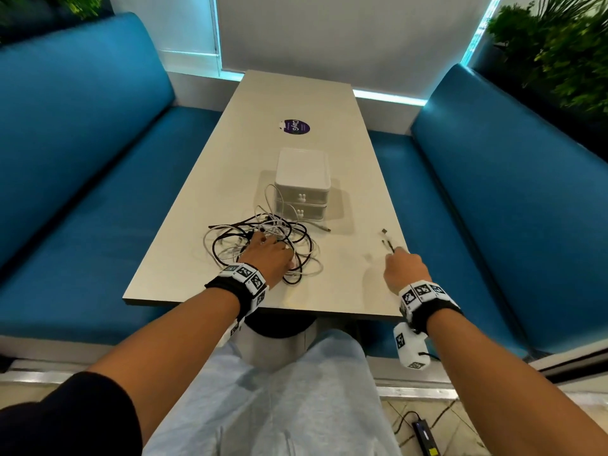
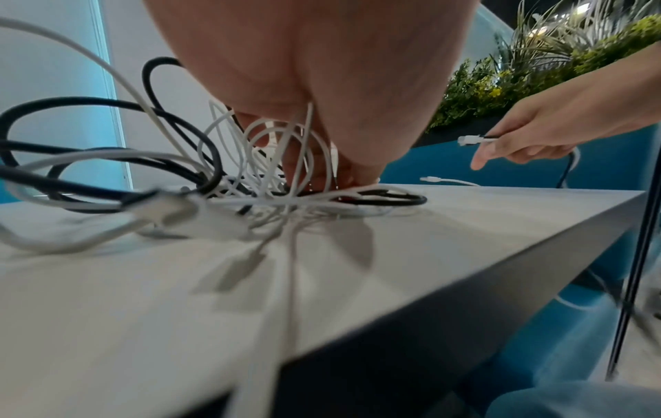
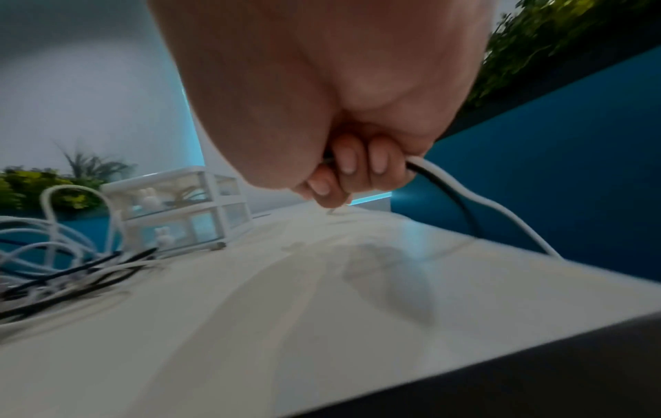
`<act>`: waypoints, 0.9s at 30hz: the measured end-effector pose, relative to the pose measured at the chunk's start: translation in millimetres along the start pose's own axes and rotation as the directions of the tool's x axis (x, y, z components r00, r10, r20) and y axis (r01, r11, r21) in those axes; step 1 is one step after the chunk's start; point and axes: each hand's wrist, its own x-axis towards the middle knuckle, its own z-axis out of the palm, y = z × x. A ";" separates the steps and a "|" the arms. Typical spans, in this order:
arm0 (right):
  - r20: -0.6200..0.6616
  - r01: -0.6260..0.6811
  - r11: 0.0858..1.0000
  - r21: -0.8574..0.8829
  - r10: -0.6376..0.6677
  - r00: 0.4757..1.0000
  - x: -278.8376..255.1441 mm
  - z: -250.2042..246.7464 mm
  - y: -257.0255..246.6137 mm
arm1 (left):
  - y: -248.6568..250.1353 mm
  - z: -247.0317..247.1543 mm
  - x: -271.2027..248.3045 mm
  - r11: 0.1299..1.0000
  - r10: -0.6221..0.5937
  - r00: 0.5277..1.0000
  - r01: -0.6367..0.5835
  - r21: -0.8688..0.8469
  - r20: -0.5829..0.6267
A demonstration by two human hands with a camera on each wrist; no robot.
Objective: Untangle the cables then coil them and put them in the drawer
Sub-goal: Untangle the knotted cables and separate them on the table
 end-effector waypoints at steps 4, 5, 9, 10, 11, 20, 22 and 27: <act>0.081 0.153 0.987 0.040 -0.156 0.985 -2.0 14.8 -36.9 | -0.3 0.0 -3.9 0.999 -0.015 1.000 0.015 -0.031 0.001; 0.101 0.171 0.984 0.046 -0.175 0.979 -2.2 16.3 -43.1 | -0.6 1.1 -4.5 0.999 -0.019 1.000 0.018 -0.032 -0.003; 0.104 0.232 0.971 0.051 -0.236 0.966 -0.5 17.3 -58.1 | -0.4 1.6 -2.2 0.998 -0.021 1.000 0.020 -0.057 -0.020; 0.105 0.240 0.969 0.053 -0.245 0.964 1.2 16.8 -61.4 | 0.4 -1.4 0.3 0.997 -0.020 0.999 0.018 -0.071 -0.029; 0.119 0.243 0.968 0.065 -0.249 0.961 4.4 19.8 -65.3 | 1.3 -2.7 2.5 0.995 -0.019 0.999 0.015 -0.095 -0.035; 0.071 0.221 0.956 0.194 -0.238 0.969 35.7 35.8 -94.7 | 12.2 -14.8 25.2 0.974 -0.041 0.998 0.028 -0.226 -0.052; 0.041 0.227 0.945 0.236 -0.244 0.969 43.0 38.8 -99.7 | 12.0 -6.5 22.9 0.977 -0.029 0.999 0.023 -0.213 -0.024; 0.048 0.238 0.940 0.245 -0.257 0.965 55.9 45.5 -109.7 | 7.8 6.8 14.7 0.984 0.049 0.998 -0.054 -0.171 -0.034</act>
